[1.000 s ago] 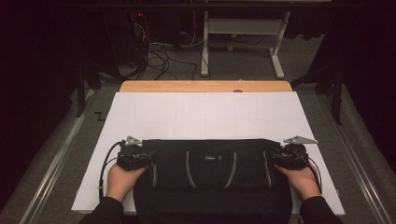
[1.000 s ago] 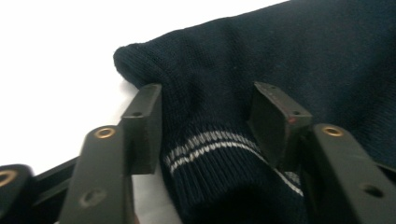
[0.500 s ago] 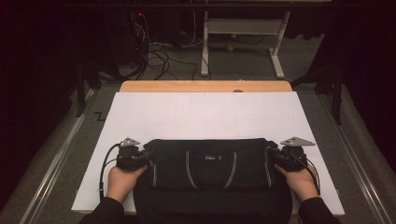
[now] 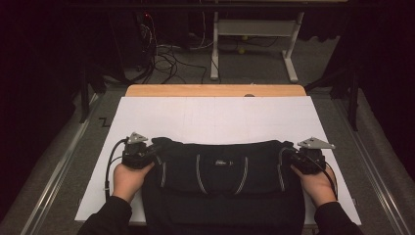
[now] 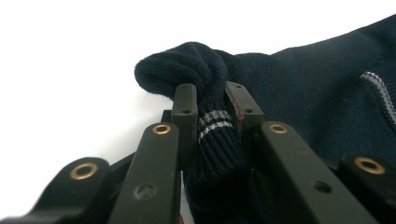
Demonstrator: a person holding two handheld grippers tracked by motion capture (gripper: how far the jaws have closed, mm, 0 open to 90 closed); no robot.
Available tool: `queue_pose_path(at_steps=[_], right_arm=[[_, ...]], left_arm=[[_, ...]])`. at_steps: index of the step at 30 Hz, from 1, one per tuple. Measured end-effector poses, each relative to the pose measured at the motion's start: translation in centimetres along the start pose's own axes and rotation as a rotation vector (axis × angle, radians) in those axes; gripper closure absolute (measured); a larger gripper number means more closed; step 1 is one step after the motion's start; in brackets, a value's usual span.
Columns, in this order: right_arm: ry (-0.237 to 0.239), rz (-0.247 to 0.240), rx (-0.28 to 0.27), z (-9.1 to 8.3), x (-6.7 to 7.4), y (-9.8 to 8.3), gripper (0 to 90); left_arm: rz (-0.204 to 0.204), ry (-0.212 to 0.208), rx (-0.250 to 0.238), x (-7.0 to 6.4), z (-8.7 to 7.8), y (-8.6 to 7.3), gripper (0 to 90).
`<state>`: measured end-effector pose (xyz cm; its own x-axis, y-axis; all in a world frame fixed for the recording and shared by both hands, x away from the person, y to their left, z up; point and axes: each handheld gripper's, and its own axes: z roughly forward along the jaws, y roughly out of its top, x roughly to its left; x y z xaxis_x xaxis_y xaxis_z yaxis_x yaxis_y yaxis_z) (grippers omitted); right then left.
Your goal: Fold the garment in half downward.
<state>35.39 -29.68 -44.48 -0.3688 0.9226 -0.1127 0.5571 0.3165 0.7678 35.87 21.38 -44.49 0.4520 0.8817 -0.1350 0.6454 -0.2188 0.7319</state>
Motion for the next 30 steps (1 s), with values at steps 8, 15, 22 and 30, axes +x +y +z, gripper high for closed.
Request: queue_pose_path(at_steps=[8,15,22,30], right_arm=[[-0.025,-0.008,-0.019,0.3,-0.2,1.2,83.7],[-0.037,-0.001,-0.045,1.2,-0.5,2.8,83.7],[-0.045,-0.020,-0.035,2.3,-0.2,3.4,83.7],[-0.046,-0.020,-0.012,2.7,0.0,2.9,83.6]], left_arm=[[0.002,0.024,-0.017,0.6,0.4,1.5,72.6],[-0.029,0.084,-0.030,1.9,0.7,2.5,73.2],[-0.026,0.070,-0.015,2.2,1.1,2.4,73.5],[-0.131,0.036,0.088,2.9,2.5,0.5,43.4]])
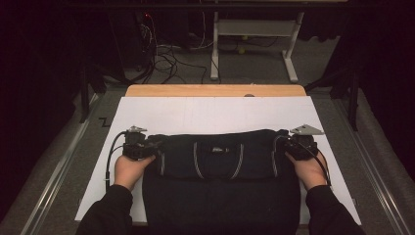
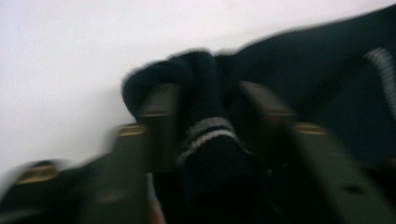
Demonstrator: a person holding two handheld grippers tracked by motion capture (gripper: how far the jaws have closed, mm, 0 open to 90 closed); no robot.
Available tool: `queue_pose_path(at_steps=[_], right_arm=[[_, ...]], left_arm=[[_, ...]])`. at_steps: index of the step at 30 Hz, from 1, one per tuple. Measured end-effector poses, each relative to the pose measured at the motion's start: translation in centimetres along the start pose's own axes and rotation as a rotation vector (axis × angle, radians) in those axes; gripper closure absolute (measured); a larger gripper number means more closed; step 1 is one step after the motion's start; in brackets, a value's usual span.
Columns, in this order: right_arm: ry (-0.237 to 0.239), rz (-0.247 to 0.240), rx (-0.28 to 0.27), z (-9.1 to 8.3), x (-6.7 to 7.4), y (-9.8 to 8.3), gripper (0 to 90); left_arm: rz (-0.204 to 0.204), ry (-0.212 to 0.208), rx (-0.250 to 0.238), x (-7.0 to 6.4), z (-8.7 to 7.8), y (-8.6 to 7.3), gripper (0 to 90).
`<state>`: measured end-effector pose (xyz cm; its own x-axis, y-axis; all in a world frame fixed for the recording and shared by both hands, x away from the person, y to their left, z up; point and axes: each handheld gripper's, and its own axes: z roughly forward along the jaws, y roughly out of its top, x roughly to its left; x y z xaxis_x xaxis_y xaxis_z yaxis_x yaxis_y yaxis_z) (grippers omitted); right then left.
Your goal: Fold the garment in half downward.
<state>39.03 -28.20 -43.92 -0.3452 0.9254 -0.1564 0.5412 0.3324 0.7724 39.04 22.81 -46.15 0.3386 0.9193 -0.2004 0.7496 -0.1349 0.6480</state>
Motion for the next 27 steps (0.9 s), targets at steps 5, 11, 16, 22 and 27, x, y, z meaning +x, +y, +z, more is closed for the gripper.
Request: queue_pose_path(at_steps=[5,11,16,22,27], right_arm=[[-0.004,-0.009,0.007,0.0,0.2,-0.4,83.5],[-0.001,-0.001,0.010,0.1,0.3,-0.8,83.6],[-0.002,-0.003,0.003,-0.1,0.2,-0.7,83.8],[-0.011,-0.003,-0.014,0.0,0.0,-0.2,84.2],[-0.021,-0.006,-0.028,0.2,-0.5,0.8,84.3]], left_arm=[[0.001,0.015,0.053,0.1,0.6,-0.7,25.5],[0.061,-0.058,0.078,-1.4,0.5,-0.8,66.1],[0.083,-0.048,0.058,-1.6,0.6,-0.7,71.6],[0.077,-0.041,-0.009,-1.2,0.2,0.2,72.7],[0.084,-0.030,-0.049,-1.4,-0.4,2.1,72.7]])
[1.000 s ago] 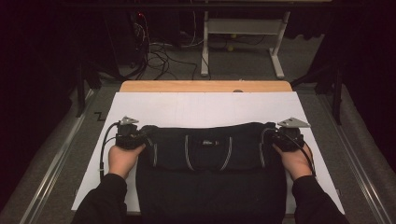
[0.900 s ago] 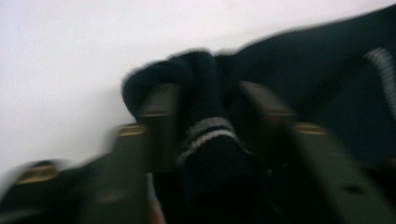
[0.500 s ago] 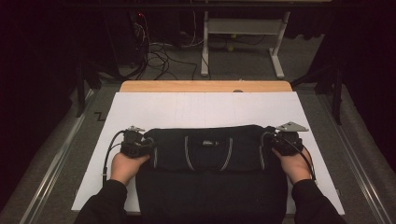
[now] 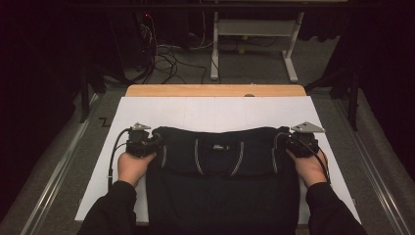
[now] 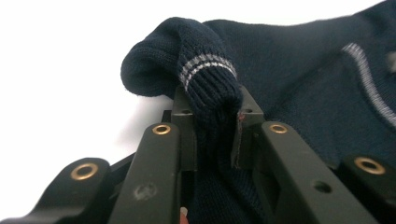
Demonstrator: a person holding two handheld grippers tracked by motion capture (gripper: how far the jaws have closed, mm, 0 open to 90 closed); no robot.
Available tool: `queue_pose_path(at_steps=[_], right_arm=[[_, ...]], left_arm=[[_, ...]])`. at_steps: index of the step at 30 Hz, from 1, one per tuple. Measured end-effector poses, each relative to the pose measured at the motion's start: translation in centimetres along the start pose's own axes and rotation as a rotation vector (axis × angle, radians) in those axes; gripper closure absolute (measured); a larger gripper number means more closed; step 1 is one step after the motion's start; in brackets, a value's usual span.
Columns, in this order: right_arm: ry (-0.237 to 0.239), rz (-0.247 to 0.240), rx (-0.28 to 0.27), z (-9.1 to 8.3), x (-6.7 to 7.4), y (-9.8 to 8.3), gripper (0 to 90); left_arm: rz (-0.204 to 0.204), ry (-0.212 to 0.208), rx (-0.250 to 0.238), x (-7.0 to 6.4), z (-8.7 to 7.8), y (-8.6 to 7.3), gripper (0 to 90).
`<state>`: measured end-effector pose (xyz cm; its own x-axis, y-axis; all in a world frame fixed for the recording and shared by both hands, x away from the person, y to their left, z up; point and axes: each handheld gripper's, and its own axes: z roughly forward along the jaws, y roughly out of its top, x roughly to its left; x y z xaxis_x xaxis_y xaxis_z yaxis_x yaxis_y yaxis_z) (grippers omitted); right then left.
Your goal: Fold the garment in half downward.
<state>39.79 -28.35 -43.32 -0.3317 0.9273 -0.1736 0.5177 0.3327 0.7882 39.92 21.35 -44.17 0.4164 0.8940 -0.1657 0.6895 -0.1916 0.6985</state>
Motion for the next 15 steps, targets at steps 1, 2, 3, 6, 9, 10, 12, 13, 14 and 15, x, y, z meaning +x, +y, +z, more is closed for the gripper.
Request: queue_pose_path(at_steps=[1,2,3,6,9,10,12,13,14,15], right_arm=[[-0.006,0.001,-0.002,0.1,-0.1,0.3,84.3],[-0.009,0.000,-0.004,0.3,-0.2,0.5,84.3],[-0.013,-0.003,-0.006,0.5,-0.3,0.8,84.3],[-0.040,-0.022,-0.007,1.3,-0.3,1.8,84.2],[-0.056,-0.052,-0.001,2.1,0.0,3.0,84.2],[-0.060,-0.061,-0.004,2.3,0.0,3.4,84.1],[-0.068,-0.059,-0.011,2.5,-0.1,4.2,83.9],[-0.072,-0.054,-0.011,2.7,-0.2,4.6,83.5],[-0.074,-0.052,-0.005,2.8,-0.2,4.9,83.4],[-0.069,-0.049,-0.001,3.0,-0.2,5.1,83.3]], left_arm=[[0.000,0.006,-0.003,0.1,0.0,0.4,72.6],[0.000,0.014,-0.005,0.1,0.0,0.9,72.6],[0.001,0.021,-0.008,0.2,0.1,1.3,72.6],[0.014,0.038,-0.023,0.4,0.3,2.4,72.4],[0.009,0.046,-0.032,0.5,0.7,3.0,72.2],[0.011,0.058,-0.029,0.5,0.9,3.1,72.1],[-0.007,0.071,-0.017,0.8,1.5,3.1,71.8],[-0.015,0.069,-0.014,0.9,1.6,3.0,71.5],[-0.023,0.066,-0.008,1.1,1.8,2.9,71.3],[-0.027,0.067,0.000,1.2,2.1,2.8,71.2]])
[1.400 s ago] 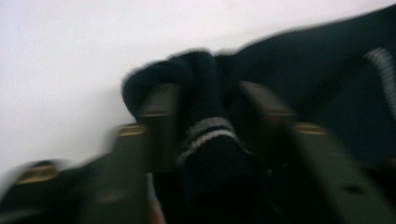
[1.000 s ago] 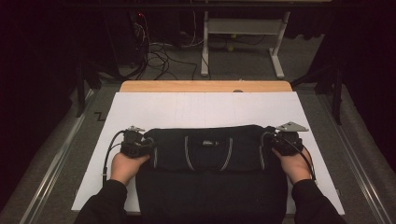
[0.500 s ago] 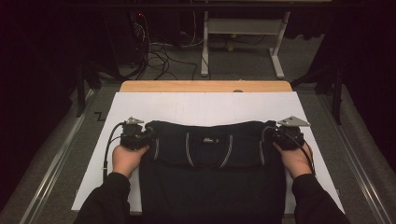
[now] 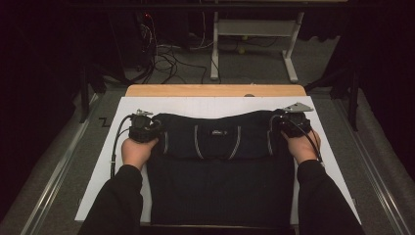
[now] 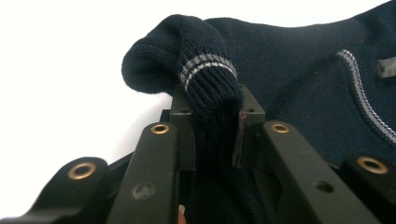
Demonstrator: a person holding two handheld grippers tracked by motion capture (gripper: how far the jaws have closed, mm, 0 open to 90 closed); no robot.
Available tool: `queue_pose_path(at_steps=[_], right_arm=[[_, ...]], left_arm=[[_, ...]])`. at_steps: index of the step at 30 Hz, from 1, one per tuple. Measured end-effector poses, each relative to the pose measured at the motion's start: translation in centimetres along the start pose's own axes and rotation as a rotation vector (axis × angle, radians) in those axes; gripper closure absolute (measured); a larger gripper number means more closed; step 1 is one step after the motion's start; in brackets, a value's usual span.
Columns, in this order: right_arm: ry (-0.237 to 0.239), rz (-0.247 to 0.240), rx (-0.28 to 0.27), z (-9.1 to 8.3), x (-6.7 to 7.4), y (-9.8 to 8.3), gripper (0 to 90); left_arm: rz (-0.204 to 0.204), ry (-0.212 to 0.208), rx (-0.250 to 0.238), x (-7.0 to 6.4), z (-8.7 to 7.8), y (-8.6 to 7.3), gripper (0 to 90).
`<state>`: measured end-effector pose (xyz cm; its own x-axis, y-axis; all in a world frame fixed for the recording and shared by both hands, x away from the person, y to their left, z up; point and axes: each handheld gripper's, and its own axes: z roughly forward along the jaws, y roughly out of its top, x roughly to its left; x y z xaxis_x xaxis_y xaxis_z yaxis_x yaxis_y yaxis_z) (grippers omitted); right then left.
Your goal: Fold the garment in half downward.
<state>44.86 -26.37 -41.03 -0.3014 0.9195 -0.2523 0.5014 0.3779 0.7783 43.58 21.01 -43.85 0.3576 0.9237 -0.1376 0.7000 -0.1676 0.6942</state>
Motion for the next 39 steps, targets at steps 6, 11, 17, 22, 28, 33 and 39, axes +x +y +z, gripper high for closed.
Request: queue_pose_path(at_steps=[6,11,17,22,28,33,39], right_arm=[[0.017,0.037,0.049,1.4,0.0,-0.8,81.6],[0.059,0.094,0.060,1.7,-0.3,-1.4,59.1],[0.073,0.154,0.012,0.0,-0.7,-1.7,42.1],[0.093,0.199,-0.044,-2.3,-0.9,-2.9,36.2],[0.126,0.170,-0.080,-4.4,-0.3,-4.4,36.4],[0.172,0.132,-0.101,-5.4,0.6,-4.9,43.5],[0.197,0.114,-0.056,-4.4,1.5,-4.8,47.2]], left_arm=[[-0.031,0.001,0.019,0.4,1.1,-1.0,68.0],[-0.074,-0.007,0.008,1.1,1.1,-1.8,50.1],[-0.077,-0.026,-0.067,1.0,-0.7,-2.4,41.1],[-0.042,-0.037,-0.085,0.1,-2.0,-2.9,36.0],[0.018,-0.071,-0.130,-1.5,-3.2,-3.2,36.0],[0.020,-0.091,-0.133,-2.3,-2.6,-3.0,37.4],[-0.017,-0.092,-0.042,-2.7,-0.2,-3.3,37.5]])
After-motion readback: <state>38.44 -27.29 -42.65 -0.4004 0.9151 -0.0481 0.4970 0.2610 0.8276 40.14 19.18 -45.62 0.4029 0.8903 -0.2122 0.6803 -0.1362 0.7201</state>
